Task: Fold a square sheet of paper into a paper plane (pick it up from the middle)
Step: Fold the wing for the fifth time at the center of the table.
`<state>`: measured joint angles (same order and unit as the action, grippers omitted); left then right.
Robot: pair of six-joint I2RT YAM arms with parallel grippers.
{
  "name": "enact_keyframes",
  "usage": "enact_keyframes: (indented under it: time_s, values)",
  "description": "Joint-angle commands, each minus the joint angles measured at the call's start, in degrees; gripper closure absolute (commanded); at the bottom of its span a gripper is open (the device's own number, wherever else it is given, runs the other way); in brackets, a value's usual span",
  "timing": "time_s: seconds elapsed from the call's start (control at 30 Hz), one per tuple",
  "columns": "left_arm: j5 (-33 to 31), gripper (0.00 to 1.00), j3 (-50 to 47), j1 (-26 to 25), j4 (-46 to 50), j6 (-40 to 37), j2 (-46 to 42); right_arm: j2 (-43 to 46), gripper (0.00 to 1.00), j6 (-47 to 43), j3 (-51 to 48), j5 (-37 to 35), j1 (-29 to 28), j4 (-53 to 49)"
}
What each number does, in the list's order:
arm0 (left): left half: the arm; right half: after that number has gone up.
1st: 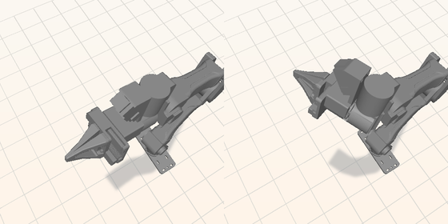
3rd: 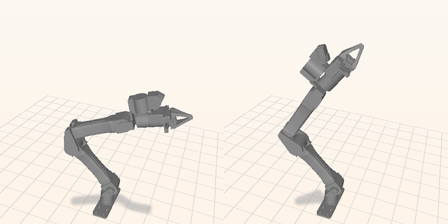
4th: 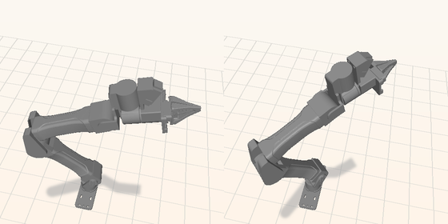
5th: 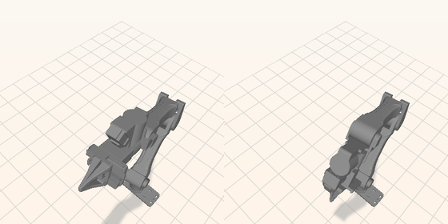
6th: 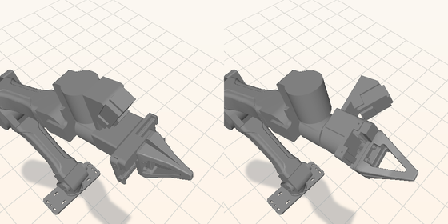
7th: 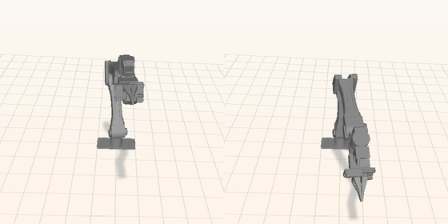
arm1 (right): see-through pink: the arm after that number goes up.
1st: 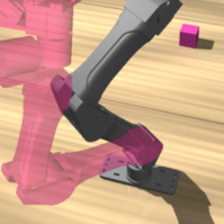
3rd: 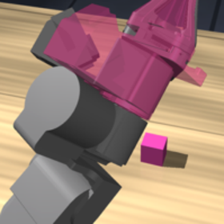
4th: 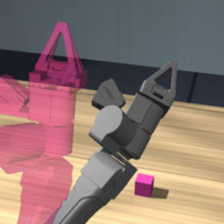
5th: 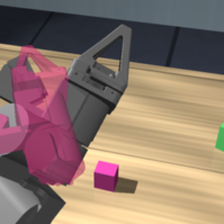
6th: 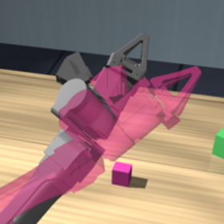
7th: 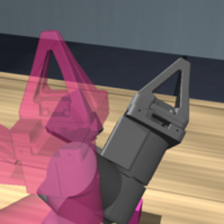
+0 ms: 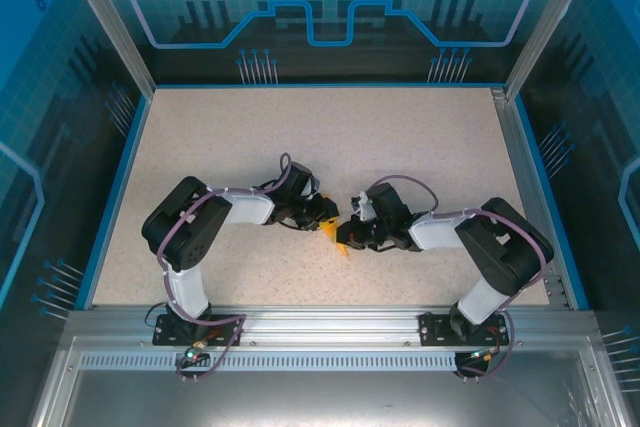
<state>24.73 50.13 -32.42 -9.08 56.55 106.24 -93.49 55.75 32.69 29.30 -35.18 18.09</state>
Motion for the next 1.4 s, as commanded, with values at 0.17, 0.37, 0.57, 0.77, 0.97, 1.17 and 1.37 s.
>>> enact_keyframes:
  time_s: [0.17,0.37,0.57,0.77,0.97,1.17,1.37]
  values:
    - [-1.8,0.70,0.1,0.2,5.5,-1.4,2.6,-2.4,0.95,-0.4,3.2,2.9,1.7,-0.4]
    - [-1.8,0.70,0.5,0.2,5.5,-1.3,3.0,-7.0,0.96,-0.3,3.1,3.6,1.8,0.4]
    - [-1.9,0.70,0.5,0.2,6.1,-1.6,3.1,-6.6,0.96,-1.3,1.2,2.9,2.1,-0.6]
    - [-2.1,0.71,0.4,0.3,6.3,-1.5,3.2,-4.8,0.95,-2.3,0.2,3.0,2.0,-3.5]
    - [-2.1,0.71,0.5,0.5,6.5,-1.4,3.3,-3.9,0.95,-4.0,-2.0,1.8,2.0,-6.9]
    - [-2.1,0.71,0.2,1.0,6.9,-1.5,3.2,-1.5,0.95,-5.3,-5.2,1.5,1.9,-8.7]
    - [-2.0,0.71,-0.1,1.2,6.7,-1.5,3.1,2.2,0.94,-7.1,-7.0,0.2,1.7,-12.2]
